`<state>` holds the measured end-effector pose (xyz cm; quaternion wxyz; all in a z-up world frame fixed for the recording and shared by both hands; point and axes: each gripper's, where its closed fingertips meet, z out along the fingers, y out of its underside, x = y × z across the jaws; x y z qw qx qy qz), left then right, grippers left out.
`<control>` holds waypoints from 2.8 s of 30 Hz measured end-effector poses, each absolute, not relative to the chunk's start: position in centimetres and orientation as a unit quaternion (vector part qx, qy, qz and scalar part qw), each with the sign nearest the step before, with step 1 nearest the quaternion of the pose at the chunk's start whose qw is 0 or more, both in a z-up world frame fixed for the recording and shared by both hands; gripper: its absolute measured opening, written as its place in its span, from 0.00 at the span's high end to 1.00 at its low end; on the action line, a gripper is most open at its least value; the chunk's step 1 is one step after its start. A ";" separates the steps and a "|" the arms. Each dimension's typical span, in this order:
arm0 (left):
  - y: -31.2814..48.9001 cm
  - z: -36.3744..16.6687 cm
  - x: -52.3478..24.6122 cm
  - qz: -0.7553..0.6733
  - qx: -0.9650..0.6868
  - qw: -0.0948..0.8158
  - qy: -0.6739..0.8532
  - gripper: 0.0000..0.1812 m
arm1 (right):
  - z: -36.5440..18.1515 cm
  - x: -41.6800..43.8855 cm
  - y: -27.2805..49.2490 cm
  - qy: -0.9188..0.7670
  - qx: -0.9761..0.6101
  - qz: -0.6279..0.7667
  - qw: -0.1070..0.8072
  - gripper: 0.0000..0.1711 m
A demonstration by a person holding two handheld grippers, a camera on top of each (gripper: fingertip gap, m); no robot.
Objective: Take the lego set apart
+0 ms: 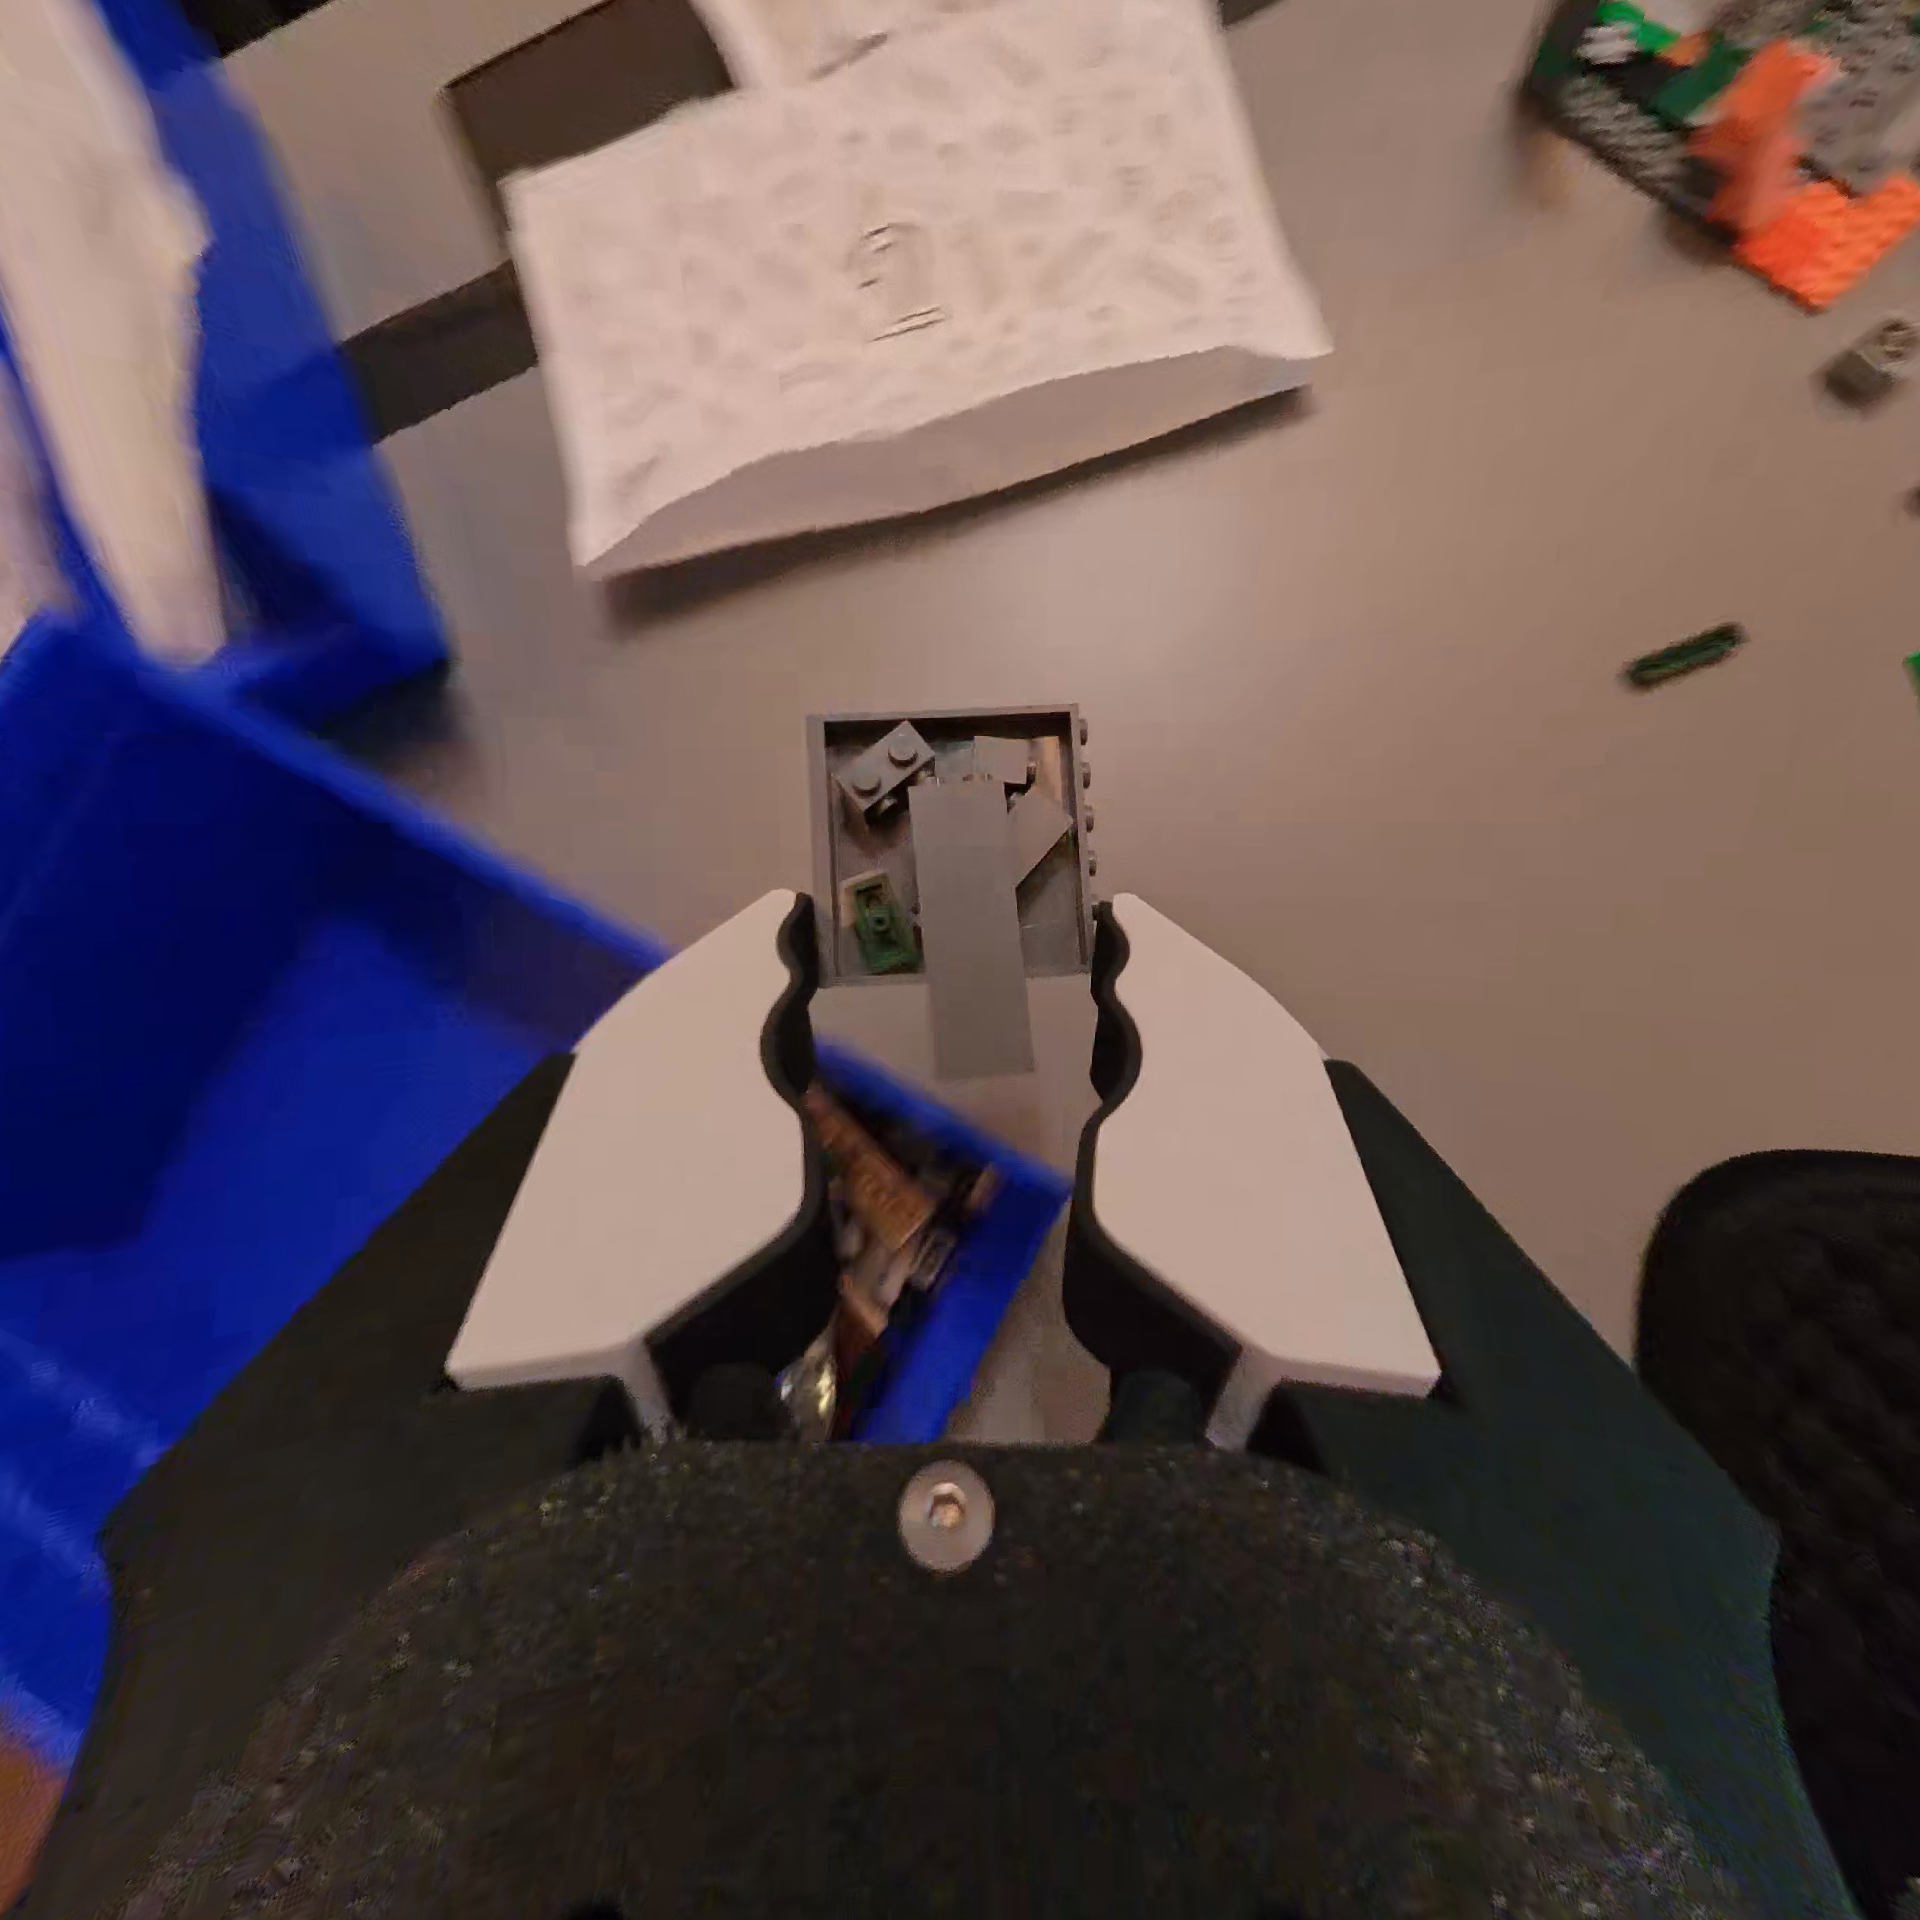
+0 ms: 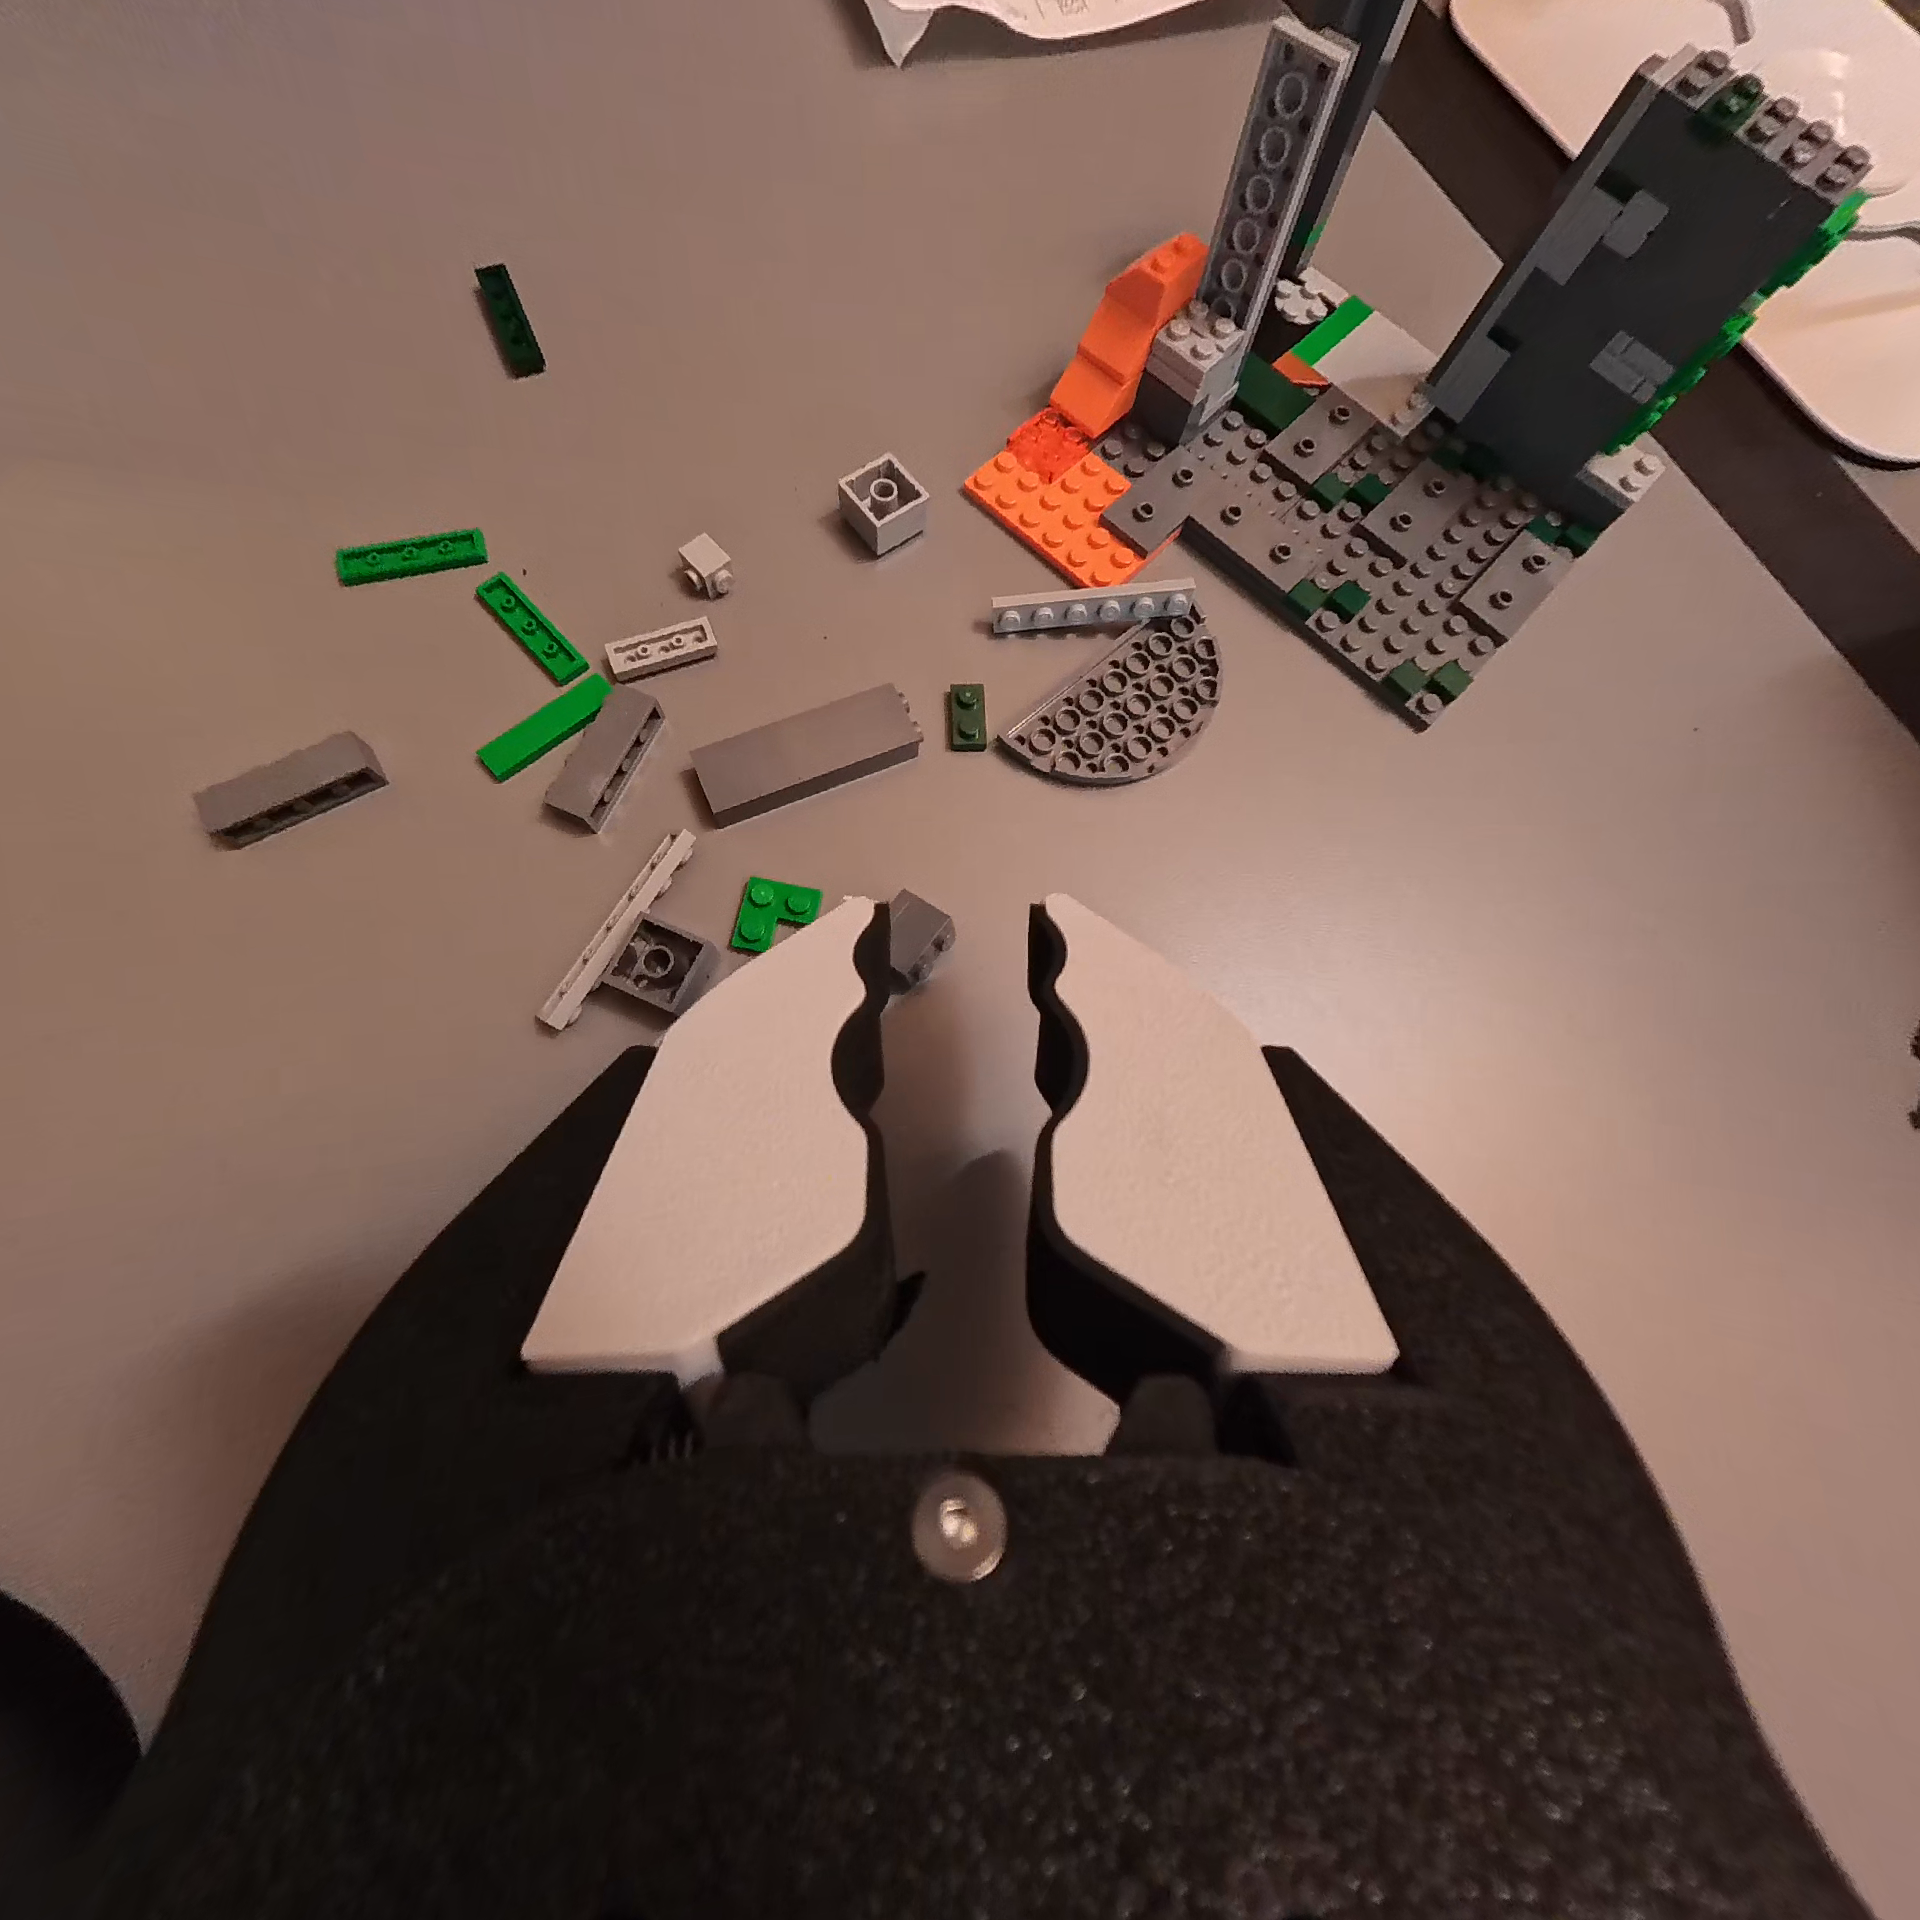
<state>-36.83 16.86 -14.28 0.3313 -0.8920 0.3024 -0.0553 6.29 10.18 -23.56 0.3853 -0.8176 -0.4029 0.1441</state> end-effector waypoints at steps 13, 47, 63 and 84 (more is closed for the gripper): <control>14.5 -21.1 -48.2 -0.042 -0.935 0.320 0.145 0.72 | -23.9 5.5 10.1 -0.410 -0.818 0.143 0.378 0.85; 12.7 -25.0 -12.8 -0.205 -0.739 0.279 0.579 0.75 | -23.7 6.9 11.9 -0.353 -0.830 0.135 0.409 0.87; 12.1 -26.9 -12.7 -0.221 -0.711 0.212 0.633 0.95 | -24.6 6.6 12.0 -0.360 -0.832 0.129 0.401 0.87; 11.2 -24.6 -7.0 -0.245 -0.691 0.279 0.620 0.96 | -26.0 3.2 18.0 -0.304 -0.883 0.151 0.325 0.64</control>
